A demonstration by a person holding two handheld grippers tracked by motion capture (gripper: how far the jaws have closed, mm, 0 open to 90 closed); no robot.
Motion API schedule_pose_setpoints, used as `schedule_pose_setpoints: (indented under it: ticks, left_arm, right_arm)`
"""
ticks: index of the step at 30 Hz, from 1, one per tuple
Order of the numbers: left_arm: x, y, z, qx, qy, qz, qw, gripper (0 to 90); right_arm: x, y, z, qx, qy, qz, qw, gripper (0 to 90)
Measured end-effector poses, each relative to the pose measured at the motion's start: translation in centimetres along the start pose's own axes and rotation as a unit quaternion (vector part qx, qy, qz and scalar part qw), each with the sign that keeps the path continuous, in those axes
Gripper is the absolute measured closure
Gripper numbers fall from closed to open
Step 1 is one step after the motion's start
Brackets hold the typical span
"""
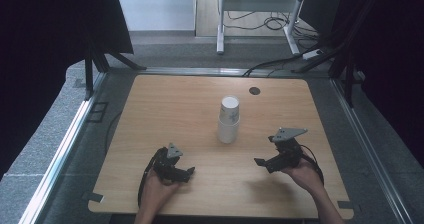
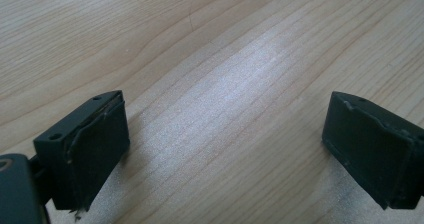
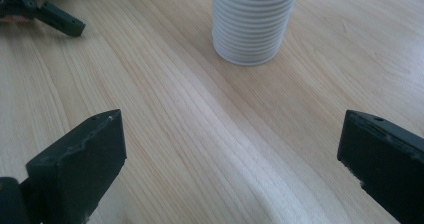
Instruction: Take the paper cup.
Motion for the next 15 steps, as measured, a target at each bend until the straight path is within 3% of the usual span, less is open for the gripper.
schedule_pose_setpoints:
  ticks: [12, 15]
  left_arm:
    - [-0.1, 0.1, 0.1, -0.001, -0.002, -0.003, 1.0, 4.3]
    - [-0.7, 0.3, 0.2, -0.003, 0.007, 0.006, 1.0, 4.1]
  right_arm:
    - [-2.0, -0.2, 0.3, -0.008, -0.01, 0.008, 0.9999, 0.8]
    - [-2.5, -0.4, 0.5, -0.005, -0.01, 0.012, 0.9999, 1.0]
Point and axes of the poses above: each handheld gripper's, and its own axes: z roughly forward along the jaws, x roughly out of its underside, y roughly to its left, the point moved 8 cm from there along z, roughly forward along the jaws, and after that the axes turned 10 degrees about x, right-handed, at the moved point
